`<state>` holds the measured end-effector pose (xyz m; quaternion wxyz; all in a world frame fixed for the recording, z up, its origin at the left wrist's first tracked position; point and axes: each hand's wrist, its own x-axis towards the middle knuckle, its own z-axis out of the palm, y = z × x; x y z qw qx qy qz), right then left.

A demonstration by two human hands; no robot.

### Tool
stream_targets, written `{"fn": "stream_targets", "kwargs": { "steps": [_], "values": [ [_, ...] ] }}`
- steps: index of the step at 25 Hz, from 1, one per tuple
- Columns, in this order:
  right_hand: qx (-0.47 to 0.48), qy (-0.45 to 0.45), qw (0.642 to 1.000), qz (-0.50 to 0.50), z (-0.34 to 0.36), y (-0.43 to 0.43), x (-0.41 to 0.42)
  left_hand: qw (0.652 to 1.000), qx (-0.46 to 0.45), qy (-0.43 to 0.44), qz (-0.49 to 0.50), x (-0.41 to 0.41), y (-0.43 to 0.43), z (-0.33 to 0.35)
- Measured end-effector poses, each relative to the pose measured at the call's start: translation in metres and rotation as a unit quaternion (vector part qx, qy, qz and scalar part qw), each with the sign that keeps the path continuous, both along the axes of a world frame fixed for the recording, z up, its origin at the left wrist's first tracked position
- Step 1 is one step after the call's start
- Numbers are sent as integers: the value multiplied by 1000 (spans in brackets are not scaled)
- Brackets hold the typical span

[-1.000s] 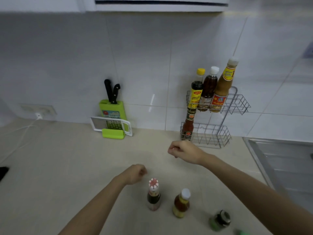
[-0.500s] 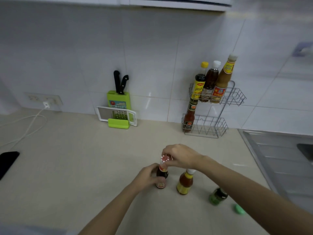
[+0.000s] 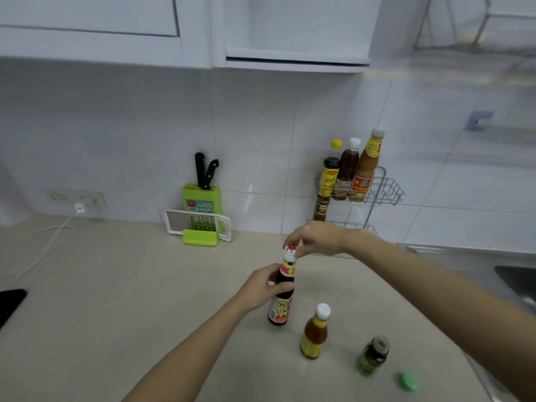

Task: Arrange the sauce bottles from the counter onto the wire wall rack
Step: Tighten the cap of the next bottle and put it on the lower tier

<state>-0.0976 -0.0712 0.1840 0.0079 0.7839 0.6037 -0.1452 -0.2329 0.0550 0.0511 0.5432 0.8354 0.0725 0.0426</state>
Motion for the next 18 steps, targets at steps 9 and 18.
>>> {"fn": "stream_targets", "kwargs": {
  "steps": [9, 18],
  "values": [
    [-49, -110, 992, 46, 13, -1, 4, 999, -23, 11, -42, 9, 6, 24],
    [-44, -206, 977, 20, -1, -2, -2, 1000, 15, -4, -1, 15, -15, 18]
  ]
}}
